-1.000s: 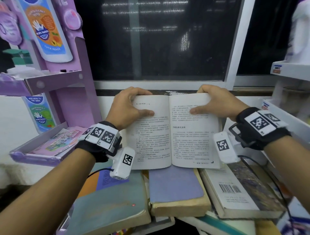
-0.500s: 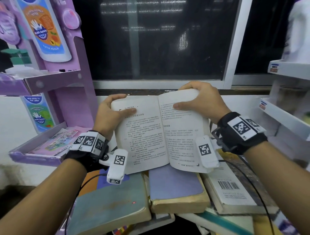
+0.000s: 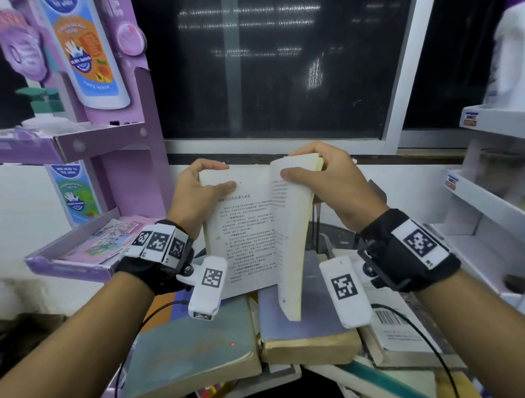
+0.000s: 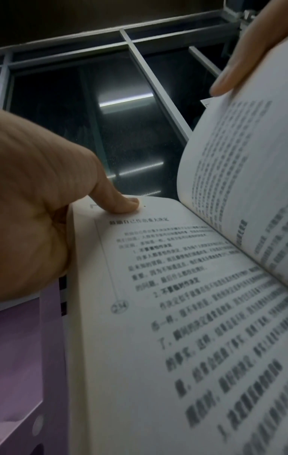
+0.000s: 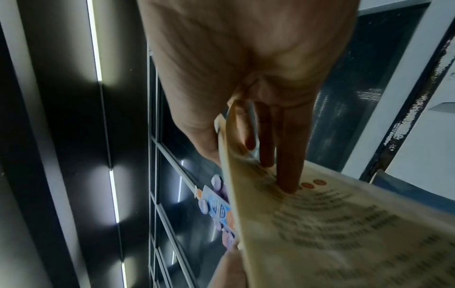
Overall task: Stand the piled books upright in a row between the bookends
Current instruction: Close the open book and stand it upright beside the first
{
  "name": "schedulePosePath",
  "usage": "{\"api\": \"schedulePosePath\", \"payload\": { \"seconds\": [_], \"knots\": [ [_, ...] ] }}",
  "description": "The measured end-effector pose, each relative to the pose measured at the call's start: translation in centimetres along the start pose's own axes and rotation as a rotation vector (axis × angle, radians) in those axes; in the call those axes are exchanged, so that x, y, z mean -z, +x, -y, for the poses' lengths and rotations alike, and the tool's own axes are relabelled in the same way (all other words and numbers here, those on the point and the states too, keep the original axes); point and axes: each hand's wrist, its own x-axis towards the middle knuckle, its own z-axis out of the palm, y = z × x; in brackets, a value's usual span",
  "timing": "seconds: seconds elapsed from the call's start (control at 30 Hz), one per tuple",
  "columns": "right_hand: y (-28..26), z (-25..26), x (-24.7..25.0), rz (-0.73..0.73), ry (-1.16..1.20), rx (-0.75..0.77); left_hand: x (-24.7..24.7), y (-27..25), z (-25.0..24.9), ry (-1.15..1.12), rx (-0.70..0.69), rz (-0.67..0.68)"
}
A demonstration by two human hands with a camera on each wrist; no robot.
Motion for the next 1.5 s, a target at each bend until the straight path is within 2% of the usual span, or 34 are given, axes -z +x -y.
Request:
{"api": "schedulePosePath", "payload": {
  "seconds": [0.2, 0.5, 0.77, 1.0, 1.1, 1.2, 1.3, 1.4, 1.5],
  "knots": [
    [-1.0, 1.0, -1.6, 0.048, -0.018, 0.062, -1.4, -0.6, -1.7, 0.006, -0.081, 0.099],
    [-1.0, 0.6, -2.2, 0.030, -0.224, 0.142, -2.1, -1.9, -3.7, -0.053, -0.084, 0.306],
    [-0.7, -0.6, -2.5, 0.057, -0.344, 0.196, -2.3, -1.6, -2.8, -0.097, -0.067, 0.259],
    [0.8, -2.1, -1.7, -0.069, -0.385, 0.182, -1.5, -1.6, -1.0, -0.205, -0.055, 0.152],
    [0.9, -2.4, -0.9, 0.016, -0.293, 0.080, -1.2, -2.1, -0.5, -0.285, -0.071, 0.145],
    [0.6, -2.3, 0.0, 0.212, -0.106, -0.005, -1.0, -2.2, -0.4, -0.352, -0.108, 0.185],
    [0.1, -1.6, 0.6, 0.376, -0.003, -0.020, -1.2, -1.7, -0.4, -0.404, -0.103, 0.236],
    [-0.2, -0.2, 1.2, 0.451, -0.024, -0.008, -1.8, -1.1, -0.4, -0.445, -0.068, 0.268],
    [-0.4, 1.0, 1.6, 0.448, -0.144, 0.035, -2.9, -0.8, -0.5, -0.477, -0.039, 0.295]
  ]
}}
